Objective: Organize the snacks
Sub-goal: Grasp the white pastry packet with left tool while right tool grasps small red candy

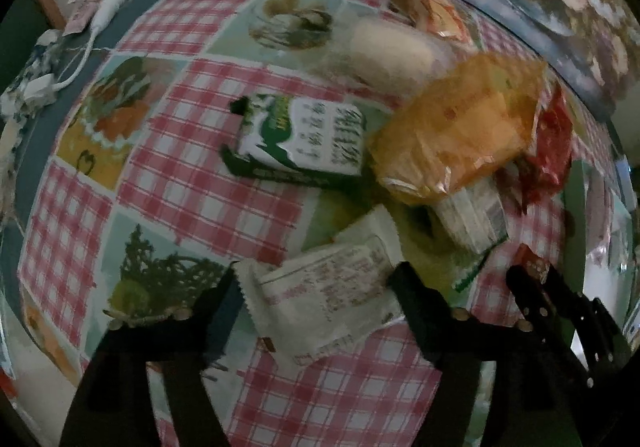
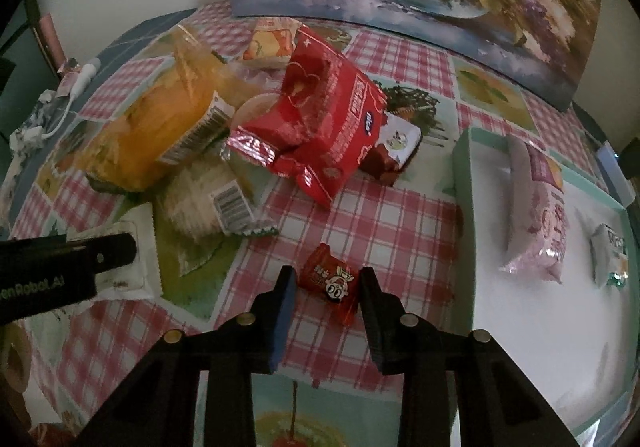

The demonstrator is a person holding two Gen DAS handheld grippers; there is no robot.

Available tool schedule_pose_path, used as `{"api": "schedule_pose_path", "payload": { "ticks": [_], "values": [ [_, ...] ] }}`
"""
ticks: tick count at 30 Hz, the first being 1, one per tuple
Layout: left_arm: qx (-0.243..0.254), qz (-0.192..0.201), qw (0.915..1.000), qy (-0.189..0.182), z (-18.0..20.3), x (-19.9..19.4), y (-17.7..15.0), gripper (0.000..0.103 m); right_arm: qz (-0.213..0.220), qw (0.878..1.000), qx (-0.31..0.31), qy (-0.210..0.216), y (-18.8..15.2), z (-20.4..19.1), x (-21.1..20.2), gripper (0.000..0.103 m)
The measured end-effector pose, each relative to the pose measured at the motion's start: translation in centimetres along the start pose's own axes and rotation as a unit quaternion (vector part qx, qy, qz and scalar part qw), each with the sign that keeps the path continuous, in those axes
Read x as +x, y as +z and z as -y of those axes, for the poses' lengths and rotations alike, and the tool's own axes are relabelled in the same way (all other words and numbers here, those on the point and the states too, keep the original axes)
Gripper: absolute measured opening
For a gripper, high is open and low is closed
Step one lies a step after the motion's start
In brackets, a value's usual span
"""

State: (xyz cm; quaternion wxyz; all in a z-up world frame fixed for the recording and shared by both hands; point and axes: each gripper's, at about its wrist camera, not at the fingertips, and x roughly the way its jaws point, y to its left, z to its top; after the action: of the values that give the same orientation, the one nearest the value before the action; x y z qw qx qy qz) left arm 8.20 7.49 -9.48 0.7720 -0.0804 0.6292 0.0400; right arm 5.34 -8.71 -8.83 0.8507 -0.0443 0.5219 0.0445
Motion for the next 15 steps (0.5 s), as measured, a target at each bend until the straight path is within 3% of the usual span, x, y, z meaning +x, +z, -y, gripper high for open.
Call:
{"api": "schedule_pose_path", "payload": {
  "ticks": [5,7,9,15],
  "values": [
    [0.028,0.005,0.9996,-0.005,0.8,0.0,-0.6,0.079,-0.009,1.000,0.007,-0.003,-0.5,0.3,-0.3,0.034],
    [0.046,0.003,0.9989,0.001,1.3,0.2,-1.0,0.088,-0.011,1.000,0.008,-0.003,-0.7,0.3,-0.4,0.034],
    [0.067,-0.001,0.9975,0.019,2.1,0.6,-1.4,0.089,-0.014,1.000,0.011,-0.004,-0.8,0.4,-0.5,0.034],
    [0.070,-0.002,0.9973,0.020,2.7,0.6,-1.8,0.089,-0.020,1.000,0.011,-0.007,-1.2,0.4,-0.9,0.034]
  ]
}}
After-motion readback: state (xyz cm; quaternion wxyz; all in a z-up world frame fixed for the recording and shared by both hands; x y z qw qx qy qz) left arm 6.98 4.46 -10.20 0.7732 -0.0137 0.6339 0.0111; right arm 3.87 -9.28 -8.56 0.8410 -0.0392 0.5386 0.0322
